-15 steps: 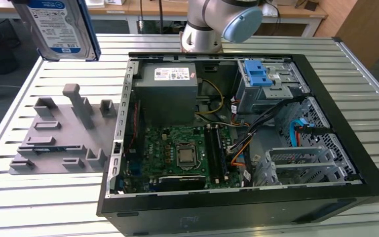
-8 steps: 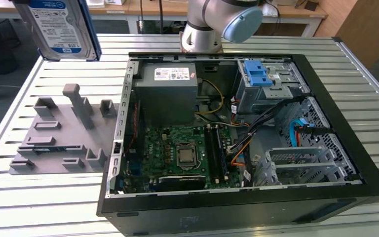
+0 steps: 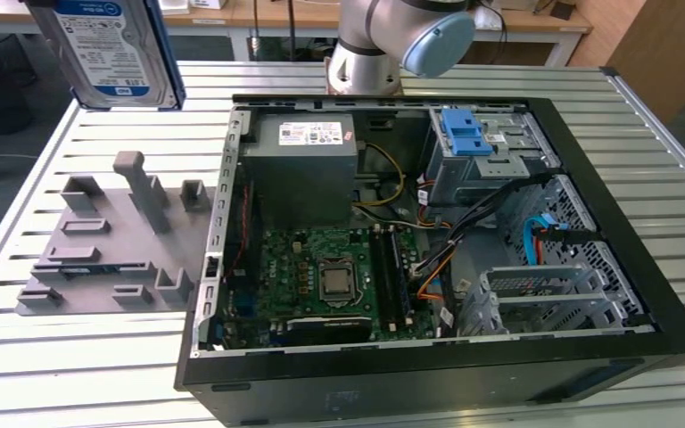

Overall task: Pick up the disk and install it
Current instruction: 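Pick up the disk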

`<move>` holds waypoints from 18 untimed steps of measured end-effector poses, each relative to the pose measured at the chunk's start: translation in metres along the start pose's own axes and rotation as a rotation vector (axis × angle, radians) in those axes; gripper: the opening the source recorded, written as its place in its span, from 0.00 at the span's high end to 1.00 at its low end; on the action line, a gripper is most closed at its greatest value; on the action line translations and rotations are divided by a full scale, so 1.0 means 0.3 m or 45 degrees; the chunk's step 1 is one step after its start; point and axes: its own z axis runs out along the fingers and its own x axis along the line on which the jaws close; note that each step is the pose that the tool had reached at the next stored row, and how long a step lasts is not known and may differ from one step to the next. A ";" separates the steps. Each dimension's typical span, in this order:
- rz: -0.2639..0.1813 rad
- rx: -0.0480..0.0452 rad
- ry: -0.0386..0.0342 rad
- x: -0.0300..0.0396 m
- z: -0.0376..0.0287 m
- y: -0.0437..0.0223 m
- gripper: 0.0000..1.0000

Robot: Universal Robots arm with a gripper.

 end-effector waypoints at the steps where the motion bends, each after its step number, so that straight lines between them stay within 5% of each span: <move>1: 0.000 0.000 0.0000 0.000 0.000 -0.001 0.64; 10: 0.000 0.000 0.0000 0.000 0.000 -0.011 0.64; 18: 0.000 0.000 0.0001 -0.002 -0.001 -0.043 0.64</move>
